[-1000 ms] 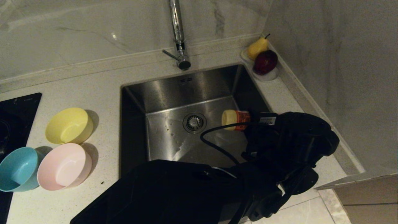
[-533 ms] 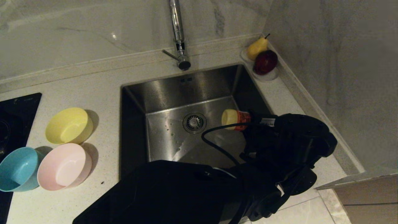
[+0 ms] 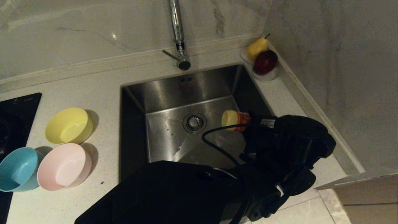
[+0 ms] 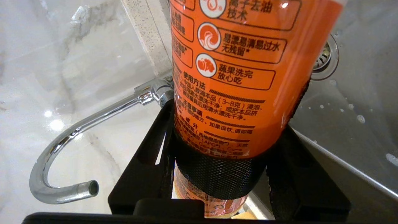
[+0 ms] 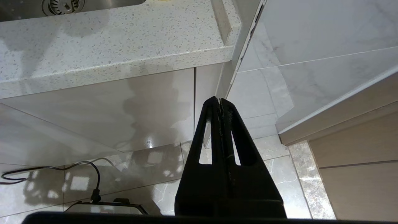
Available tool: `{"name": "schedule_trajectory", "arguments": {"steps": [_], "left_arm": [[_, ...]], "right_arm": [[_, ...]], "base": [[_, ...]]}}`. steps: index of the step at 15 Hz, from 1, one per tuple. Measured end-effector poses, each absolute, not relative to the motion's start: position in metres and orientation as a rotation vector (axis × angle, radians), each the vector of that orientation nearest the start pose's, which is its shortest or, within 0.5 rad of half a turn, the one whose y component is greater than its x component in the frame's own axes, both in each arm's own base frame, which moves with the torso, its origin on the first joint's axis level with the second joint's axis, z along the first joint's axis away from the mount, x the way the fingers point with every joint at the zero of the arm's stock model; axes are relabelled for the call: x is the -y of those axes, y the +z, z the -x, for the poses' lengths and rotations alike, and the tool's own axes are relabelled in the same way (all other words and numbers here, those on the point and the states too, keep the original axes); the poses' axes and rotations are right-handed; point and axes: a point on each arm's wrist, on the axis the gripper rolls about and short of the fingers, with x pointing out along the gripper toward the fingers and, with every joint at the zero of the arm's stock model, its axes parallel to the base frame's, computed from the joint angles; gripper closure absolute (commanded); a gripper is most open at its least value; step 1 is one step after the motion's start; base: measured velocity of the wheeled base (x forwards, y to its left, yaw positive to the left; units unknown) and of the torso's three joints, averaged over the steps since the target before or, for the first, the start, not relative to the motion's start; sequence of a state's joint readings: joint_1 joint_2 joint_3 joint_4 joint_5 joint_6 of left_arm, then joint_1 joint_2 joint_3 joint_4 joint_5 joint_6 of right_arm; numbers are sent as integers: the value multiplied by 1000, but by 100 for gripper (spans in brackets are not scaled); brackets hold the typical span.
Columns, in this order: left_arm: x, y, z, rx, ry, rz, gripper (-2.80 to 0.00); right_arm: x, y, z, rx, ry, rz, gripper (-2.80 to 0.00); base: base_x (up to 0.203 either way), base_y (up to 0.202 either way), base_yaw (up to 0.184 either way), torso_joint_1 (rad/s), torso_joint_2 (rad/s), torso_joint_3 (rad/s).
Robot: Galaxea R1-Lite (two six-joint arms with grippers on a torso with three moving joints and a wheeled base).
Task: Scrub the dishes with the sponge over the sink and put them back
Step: Squeeze it onto the sponge, then place the dish soap on the table
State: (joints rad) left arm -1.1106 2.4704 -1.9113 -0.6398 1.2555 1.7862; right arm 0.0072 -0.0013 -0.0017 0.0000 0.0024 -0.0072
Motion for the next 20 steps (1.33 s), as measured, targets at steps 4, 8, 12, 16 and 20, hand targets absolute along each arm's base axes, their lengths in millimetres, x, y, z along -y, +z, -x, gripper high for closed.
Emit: {"name": "schedule_trajectory", "arguments": {"steps": [4, 8, 12, 16, 20], "left_arm": [[447, 167, -245, -99, 140, -1673, 0], [446, 178, -244, -68, 179, -1544, 0], [445, 180, -243, -55, 182, -1443, 0], [443, 188, -240, -24, 182, -1202, 0], [432, 219, -234, 23, 183, -987, 0]], "right_arm": [[0, 76, 23, 3, 10, 7, 0], [0, 76, 23, 3, 10, 7, 0], [0, 76, 23, 3, 10, 8, 0], [0, 76, 23, 3, 10, 7, 0], [0, 76, 23, 3, 10, 8, 0]], "base": [[0, 0, 0, 0, 0, 0], [0, 0, 0, 0, 0, 0], [0, 0, 0, 0, 0, 0], [0, 0, 0, 0, 0, 0], [0, 0, 0, 0, 0, 0]]}}
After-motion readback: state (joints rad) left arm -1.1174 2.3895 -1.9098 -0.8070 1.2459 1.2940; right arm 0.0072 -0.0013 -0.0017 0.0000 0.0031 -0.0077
